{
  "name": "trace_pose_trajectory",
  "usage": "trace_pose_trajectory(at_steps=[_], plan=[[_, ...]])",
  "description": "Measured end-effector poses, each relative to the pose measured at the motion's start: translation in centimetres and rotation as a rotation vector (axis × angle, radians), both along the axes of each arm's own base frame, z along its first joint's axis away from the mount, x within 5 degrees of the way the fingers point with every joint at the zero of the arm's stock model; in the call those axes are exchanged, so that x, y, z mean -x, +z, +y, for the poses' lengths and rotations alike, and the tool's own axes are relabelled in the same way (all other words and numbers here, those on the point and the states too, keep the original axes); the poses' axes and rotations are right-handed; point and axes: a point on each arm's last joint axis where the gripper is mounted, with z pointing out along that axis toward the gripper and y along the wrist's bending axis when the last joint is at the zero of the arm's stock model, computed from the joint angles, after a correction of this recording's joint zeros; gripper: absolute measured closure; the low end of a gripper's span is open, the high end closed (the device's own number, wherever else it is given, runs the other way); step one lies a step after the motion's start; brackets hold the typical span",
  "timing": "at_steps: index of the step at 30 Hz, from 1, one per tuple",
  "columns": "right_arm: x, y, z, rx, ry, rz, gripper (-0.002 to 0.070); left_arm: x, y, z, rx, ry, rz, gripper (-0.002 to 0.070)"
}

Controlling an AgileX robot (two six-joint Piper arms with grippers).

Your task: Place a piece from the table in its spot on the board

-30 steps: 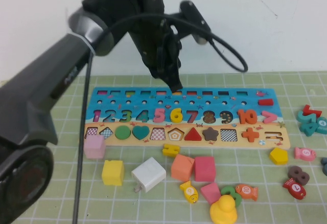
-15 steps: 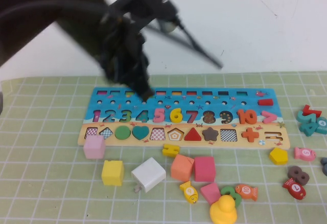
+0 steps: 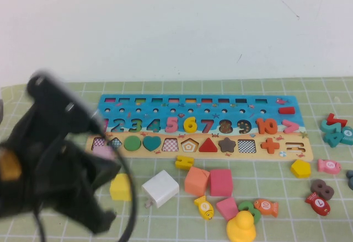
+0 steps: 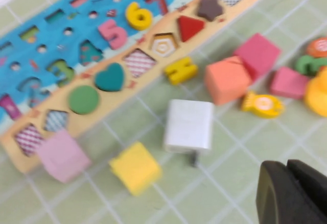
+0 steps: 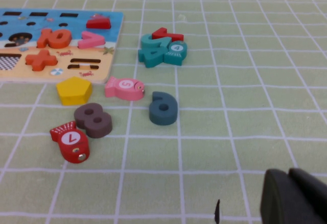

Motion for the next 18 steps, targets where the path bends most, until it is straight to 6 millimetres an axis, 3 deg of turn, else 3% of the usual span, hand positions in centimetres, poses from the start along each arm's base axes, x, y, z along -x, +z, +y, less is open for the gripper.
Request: trace_pose_trajectory(at_steps=[7,12,18], plan=[[0.0,0.0,0.0,0.0,0.0,0.0,0.0678,4.8,-1.9,1.8,0.126,0.013,0.07,0.0676],[0.0,0.0,0.0,0.0,0.0,0.0,0.0678,7.2,-1.1,3.6,0.08,0.017,-0.006,0.0676],[0.0,0.0,0.0,0.0,0.0,0.0,0.0678,10.8,-0.8,6.9,0.091,0.173,-0.027,0.0676]])
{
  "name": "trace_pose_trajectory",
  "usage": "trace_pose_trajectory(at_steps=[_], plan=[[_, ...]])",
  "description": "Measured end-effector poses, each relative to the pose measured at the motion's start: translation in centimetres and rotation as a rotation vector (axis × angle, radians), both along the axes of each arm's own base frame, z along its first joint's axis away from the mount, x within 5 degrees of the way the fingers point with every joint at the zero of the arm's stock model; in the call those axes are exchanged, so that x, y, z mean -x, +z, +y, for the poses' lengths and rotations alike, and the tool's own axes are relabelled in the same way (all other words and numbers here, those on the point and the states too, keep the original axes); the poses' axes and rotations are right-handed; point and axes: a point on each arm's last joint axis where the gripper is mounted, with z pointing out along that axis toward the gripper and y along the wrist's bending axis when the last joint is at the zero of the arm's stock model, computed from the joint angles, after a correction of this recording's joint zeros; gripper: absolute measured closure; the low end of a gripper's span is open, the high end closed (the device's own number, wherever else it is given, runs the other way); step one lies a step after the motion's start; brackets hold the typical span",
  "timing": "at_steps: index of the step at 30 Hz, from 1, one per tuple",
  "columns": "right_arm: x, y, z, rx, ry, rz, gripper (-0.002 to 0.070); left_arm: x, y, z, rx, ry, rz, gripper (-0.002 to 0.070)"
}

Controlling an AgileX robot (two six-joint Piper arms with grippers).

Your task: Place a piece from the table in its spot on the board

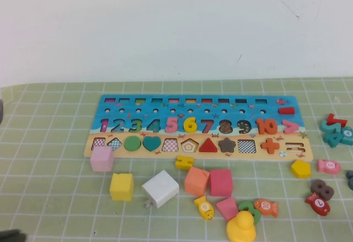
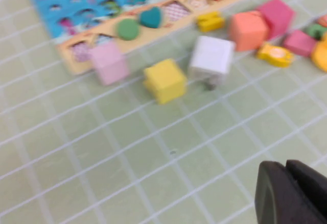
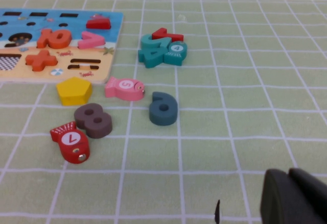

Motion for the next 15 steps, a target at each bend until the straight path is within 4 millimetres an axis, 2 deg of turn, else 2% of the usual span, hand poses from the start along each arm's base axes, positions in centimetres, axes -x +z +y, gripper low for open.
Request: trace_pose_trajectory(at_steps=[5,9,15], plan=[[0.0,0.0,0.0,0.0,0.0,0.0,0.0678,1.5,-2.5,1.8,0.013,0.086,-0.114,0.0676],[0.0,0.0,0.0,0.0,0.0,0.0,0.0678,2.4,-5.2,2.7,0.099,0.178,-0.256,0.0676],[0.0,0.0,0.0,0.0,0.0,0.0,0.0678,2.1,-9.6,3.1,0.172,0.329,-0.392,0.0676]])
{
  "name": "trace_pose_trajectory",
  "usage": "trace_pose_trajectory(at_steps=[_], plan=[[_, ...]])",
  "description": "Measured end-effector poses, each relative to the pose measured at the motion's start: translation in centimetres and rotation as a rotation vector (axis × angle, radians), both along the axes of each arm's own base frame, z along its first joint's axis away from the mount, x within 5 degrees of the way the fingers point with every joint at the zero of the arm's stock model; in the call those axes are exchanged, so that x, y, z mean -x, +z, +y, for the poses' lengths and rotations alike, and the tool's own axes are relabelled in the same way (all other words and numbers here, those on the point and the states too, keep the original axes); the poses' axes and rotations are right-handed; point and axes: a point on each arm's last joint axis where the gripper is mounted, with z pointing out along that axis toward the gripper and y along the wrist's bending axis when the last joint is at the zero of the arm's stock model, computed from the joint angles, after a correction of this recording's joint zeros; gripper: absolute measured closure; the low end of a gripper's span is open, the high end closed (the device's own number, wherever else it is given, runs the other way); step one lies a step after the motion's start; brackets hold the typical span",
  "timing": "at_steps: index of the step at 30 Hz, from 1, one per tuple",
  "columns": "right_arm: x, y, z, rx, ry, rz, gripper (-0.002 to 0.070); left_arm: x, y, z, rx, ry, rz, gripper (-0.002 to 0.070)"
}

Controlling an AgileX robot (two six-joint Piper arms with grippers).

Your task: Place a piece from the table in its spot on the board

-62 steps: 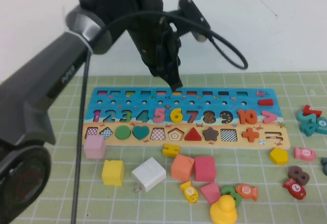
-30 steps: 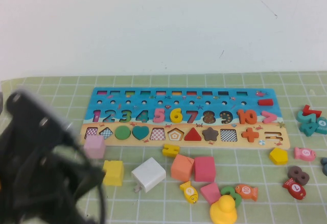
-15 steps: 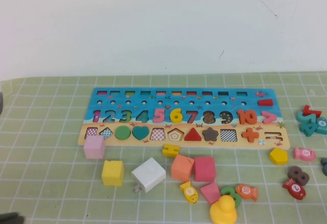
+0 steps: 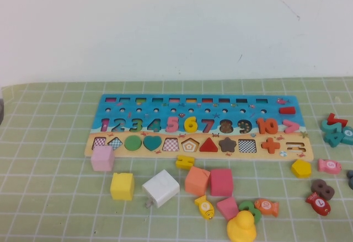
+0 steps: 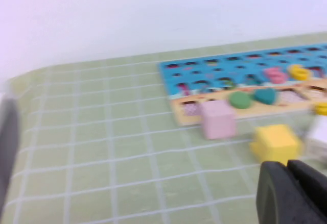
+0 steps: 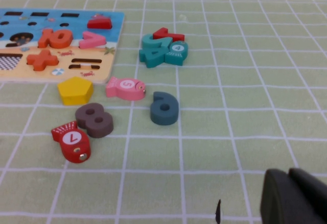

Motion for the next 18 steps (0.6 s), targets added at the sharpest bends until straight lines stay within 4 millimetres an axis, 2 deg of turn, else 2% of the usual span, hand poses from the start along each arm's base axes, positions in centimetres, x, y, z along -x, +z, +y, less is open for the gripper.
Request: trace_pose_trajectory(at_steps=[1,7,18], plan=[[0.0,0.0,0.0,-0.001,0.0,0.0,0.0678,-0.5,-1.2,0.1,0.01,0.05,-0.017,0.0676],[0.0,0.0,0.0,-0.002,0.0,0.002,0.0678,-1.4,-4.3,0.5,0.016,0.169,-0.037,0.0676],[0.0,0.0,0.0,-0.003,0.0,0.002,0.0678,-1.2,-5.6,0.4,-0.015,0.143,0.072,0.0676]])
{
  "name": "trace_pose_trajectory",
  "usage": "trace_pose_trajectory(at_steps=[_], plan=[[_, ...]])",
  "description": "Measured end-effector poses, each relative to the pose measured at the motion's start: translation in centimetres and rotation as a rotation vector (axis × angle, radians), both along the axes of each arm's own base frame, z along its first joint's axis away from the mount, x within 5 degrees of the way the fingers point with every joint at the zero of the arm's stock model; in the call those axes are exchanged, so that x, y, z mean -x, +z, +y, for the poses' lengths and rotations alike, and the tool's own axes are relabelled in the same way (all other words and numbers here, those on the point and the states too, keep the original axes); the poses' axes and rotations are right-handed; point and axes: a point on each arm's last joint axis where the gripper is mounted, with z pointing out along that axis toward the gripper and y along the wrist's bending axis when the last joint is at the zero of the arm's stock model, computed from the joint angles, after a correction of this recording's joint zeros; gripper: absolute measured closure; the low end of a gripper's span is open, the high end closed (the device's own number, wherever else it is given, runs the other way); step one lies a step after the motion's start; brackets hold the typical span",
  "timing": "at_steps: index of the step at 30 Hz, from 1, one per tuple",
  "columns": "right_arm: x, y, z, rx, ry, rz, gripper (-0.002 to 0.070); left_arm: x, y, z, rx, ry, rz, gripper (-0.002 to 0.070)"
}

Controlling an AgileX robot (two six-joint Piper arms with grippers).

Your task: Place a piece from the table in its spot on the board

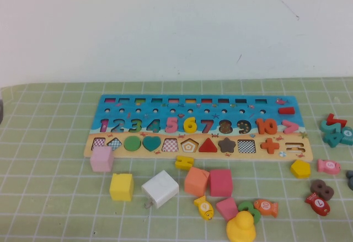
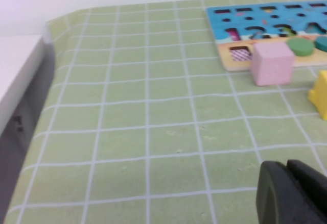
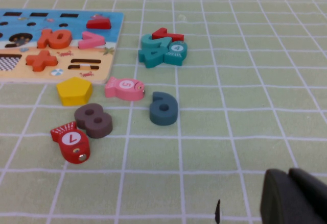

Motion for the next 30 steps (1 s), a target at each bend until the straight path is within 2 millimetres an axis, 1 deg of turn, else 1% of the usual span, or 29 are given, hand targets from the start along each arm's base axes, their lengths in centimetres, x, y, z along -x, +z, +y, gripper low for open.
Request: trace_pose_trajectory(at_steps=[6,18,30], plan=[[0.0,0.0,0.0,0.0,0.0,0.0,0.0678,0.05,-0.02,-0.37,0.004,-0.061,0.003,0.0676],[0.0,0.0,0.0,0.0,0.0,0.0,0.0678,0.07,0.03,-0.49,0.043,-0.065,0.007,0.0676],[0.0,0.0,0.0,0.0,0.0,0.0,0.0678,0.07,0.03,-0.5,0.04,-0.067,0.007,0.0677]])
